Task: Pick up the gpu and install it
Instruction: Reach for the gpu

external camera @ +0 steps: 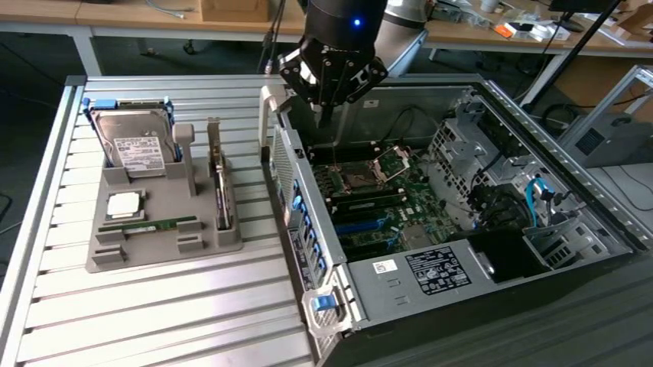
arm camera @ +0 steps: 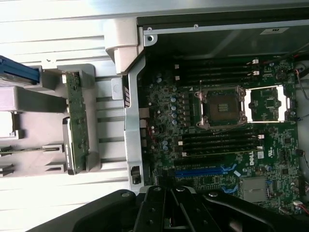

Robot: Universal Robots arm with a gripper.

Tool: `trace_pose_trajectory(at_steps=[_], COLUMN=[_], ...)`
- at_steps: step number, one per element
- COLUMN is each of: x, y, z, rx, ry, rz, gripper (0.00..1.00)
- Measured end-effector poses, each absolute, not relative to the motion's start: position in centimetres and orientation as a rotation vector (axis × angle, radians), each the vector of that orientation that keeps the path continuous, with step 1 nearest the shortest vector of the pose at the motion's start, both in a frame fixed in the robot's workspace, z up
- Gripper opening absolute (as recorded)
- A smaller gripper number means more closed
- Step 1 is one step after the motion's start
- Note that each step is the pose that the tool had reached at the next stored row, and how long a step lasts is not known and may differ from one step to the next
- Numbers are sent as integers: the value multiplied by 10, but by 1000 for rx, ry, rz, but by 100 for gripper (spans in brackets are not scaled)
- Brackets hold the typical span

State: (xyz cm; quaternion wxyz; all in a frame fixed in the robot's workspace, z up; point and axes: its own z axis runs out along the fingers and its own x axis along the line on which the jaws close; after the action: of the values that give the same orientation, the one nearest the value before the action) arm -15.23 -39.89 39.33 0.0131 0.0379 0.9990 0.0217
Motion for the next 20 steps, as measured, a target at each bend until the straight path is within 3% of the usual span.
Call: trace_pose_trajectory(at_steps=[20], x=[-157], y=[-399], z=[393], rx=[118], ry=[3112], rz=[68], gripper=[11])
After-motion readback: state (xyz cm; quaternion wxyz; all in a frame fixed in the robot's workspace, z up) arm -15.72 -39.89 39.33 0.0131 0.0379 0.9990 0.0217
